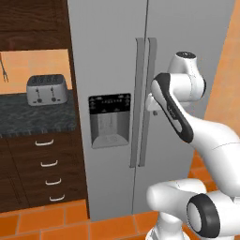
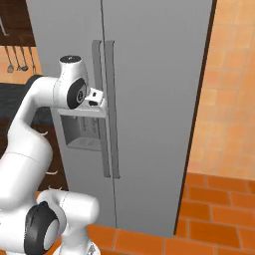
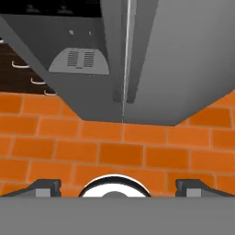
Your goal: Take the strawberry from the fridge and place it on top of the pancake, located on the dining counter.
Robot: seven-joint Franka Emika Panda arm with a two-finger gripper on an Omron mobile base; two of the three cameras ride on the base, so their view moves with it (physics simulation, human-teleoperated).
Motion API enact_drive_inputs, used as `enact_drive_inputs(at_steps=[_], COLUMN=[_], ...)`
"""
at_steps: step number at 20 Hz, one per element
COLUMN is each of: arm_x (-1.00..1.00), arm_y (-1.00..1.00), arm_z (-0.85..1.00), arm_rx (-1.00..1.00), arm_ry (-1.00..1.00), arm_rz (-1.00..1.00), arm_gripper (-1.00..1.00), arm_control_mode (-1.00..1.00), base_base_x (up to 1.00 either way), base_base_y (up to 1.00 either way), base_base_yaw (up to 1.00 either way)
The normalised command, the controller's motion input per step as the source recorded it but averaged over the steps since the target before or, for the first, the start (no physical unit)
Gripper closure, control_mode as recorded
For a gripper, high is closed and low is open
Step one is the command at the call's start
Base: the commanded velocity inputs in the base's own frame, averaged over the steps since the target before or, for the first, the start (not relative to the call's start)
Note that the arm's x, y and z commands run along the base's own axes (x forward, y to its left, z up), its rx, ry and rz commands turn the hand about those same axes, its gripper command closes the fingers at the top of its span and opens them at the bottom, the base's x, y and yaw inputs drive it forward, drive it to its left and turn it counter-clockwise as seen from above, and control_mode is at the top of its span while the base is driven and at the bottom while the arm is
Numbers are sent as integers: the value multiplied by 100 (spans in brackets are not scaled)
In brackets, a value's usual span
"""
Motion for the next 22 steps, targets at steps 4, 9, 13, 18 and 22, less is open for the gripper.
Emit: enact_drive_inputs(at_steps=[4, 9, 13, 18, 22], arm_x=[0, 32, 67, 31, 44], arm_y=[0, -27, -32, -18, -1], arm_z=[0, -12, -7, -1, 15], arm_rx=[0, 3, 11, 0, -2], arm_ry=[0, 0, -14, -39, -13], arm_rz=[0, 1, 9, 18, 1], arm_gripper=[-100, -100, -100, -100, -100], arm_control_mode=[100, -100, -100, -100, -100], base_base_x=[-3, 0, 0, 0, 0], base_base_y=[13, -15, 0, 0, 0], base_base_yaw=[0, 0, 0, 0, 0])
